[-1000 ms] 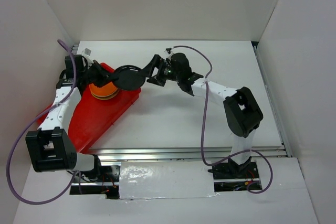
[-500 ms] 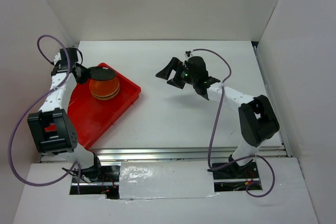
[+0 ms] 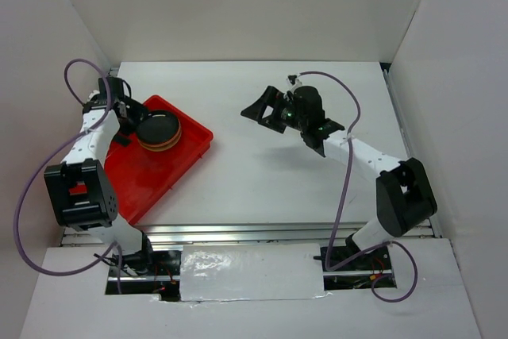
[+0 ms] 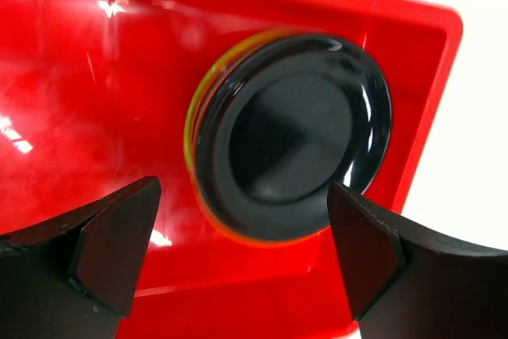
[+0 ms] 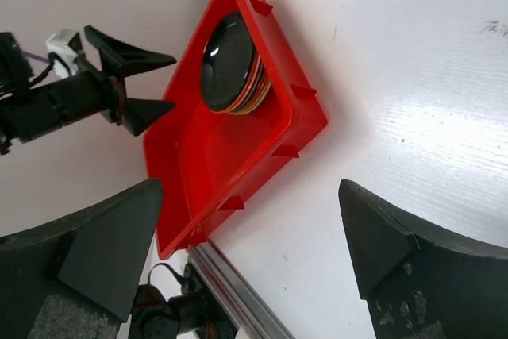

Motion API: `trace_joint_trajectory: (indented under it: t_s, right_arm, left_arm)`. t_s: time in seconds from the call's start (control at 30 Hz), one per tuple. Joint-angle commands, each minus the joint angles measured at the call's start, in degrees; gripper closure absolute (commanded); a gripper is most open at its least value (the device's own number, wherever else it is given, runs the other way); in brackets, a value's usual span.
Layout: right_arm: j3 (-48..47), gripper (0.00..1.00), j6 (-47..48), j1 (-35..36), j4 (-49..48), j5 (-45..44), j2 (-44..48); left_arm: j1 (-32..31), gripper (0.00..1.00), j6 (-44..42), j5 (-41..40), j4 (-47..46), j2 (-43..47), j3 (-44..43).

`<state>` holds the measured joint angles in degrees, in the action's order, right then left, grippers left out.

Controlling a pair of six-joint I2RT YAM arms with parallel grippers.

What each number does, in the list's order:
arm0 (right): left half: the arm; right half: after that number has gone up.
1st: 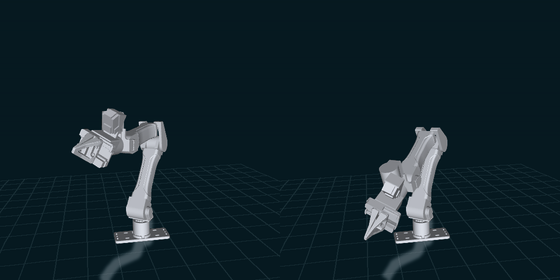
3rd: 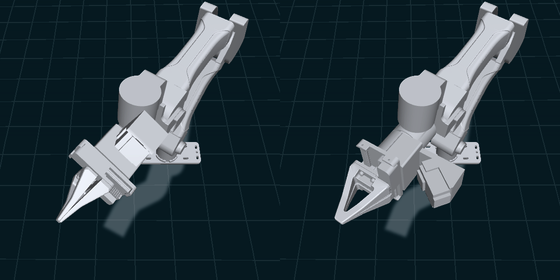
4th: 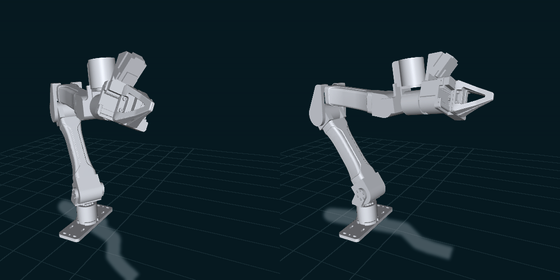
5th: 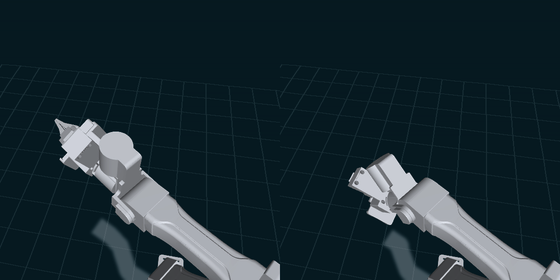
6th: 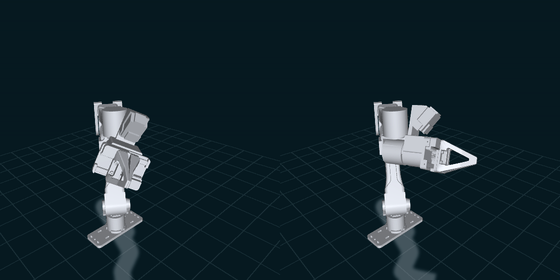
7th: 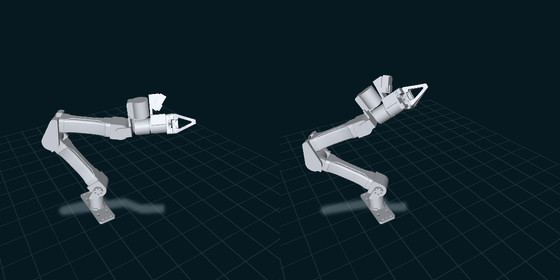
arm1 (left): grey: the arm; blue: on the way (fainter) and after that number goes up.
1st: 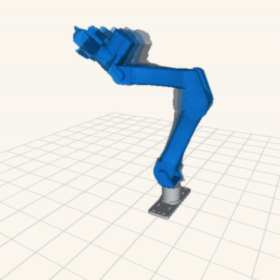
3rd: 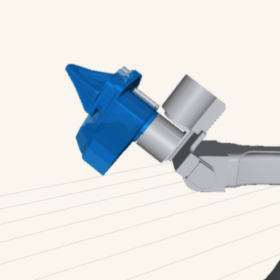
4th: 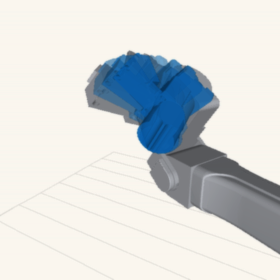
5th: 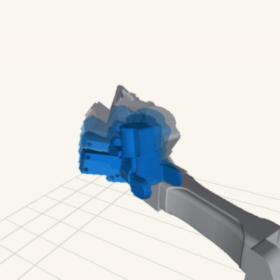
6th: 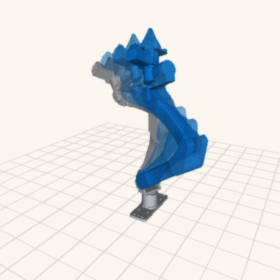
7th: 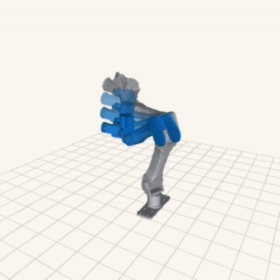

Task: Place the plates into the plastic bin on the countertop

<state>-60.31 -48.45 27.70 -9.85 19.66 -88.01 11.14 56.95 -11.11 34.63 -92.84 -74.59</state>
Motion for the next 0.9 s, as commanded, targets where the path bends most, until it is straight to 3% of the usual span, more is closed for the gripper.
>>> trace_joint_trajectory:
  t_s: [0.0, 0.13, 0.2, 0.3, 0.43, 0.53, 0.87]
  right_arm:
    - [-0.5, 0.00, 2.0, 0.1, 0.4, -1.2, 3.1]
    - [-2.3, 0.00, 6.2, 1.0, 8.2, -6.3, 6.2]
    - [-4.6, 0.00, 13.2, 3.2, 16.2, -14.9, 10.9]
    - [-7.6, 0.00, 16.7, 5.4, 27.1, -30.2, 14.9]
    - [-9.4, 0.00, 20.4, 9.5, 36.0, -43.4, 22.1]
    - [-9.6, 0.00, 22.1, 13.3, 40.9, -51.1, 28.3]
    - [-14.7, 0.00, 19.2, 20.4, 61.4, -62.5, 46.2]
  left_arm:
    - [-1.6, 0.01, -1.8, -1.5, 2.6, 5.4, -0.7]
    - [-2.3, 0.01, -4.6, -4.4, 8.9, 6.8, -3.7]
    - [-2.8, 0.01, -10.4, -4.8, 11.2, 9.2, -6.3]
    - [-3.9, 0.01, -15.8, -4.7, 13.1, 13.7, -8.4]
    - [-6.2, 0.01, -23.6, -6.4, 16.3, 20.0, -11.2]
    - [-6.5, 0.01, -25.8, -6.2, 17.0, 26.4, -10.2]
    - [-6.5, 0.01, -30.1, -1.8, 19.2, 49.1, 2.9]
